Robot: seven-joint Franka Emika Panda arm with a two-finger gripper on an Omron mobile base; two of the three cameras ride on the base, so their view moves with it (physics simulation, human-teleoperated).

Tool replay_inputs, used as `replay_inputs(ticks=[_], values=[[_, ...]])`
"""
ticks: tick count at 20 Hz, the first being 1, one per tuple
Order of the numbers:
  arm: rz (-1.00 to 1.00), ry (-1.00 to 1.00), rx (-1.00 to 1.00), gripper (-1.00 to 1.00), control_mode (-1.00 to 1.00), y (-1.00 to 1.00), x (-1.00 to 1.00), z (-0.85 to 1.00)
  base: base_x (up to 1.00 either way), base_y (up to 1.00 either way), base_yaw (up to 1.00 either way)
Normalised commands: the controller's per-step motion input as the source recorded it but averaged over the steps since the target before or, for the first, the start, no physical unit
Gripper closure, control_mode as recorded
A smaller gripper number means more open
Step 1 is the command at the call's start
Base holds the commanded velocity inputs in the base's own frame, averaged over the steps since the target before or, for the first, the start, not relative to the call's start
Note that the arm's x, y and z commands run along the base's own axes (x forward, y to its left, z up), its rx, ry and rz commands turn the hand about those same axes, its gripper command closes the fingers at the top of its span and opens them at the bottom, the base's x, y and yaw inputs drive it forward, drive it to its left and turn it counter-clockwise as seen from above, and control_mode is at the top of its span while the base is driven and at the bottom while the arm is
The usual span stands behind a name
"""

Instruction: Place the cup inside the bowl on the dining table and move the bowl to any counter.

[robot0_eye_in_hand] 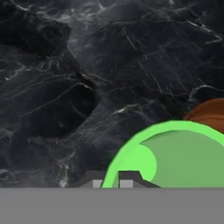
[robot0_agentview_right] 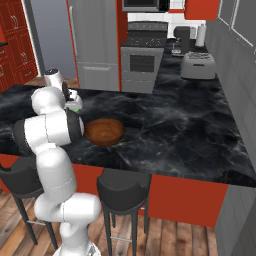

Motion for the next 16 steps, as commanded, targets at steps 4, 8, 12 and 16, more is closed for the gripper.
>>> replay_inputs(ticks=[4, 8, 12, 16], values=[[0.00, 0.00, 0.00, 1.00, -1.00, -0.43, -0.45, 0.59, 0.00, 0.00, 0.00], [0.00, -0.01, 0.00, 1.00, -1.00, -0.53, -0.41, 0.50, 0.00, 0.00, 0.00], [0.00, -0.03, 0.00, 1.00, -1.00, -0.59, -0.40, 0.29, 0.00, 0.00, 0.00], [0.00, 0.00, 0.00, 1.00, -1.00, -0.74, -0.22, 0.01, 0.00, 0.00, 0.00]])
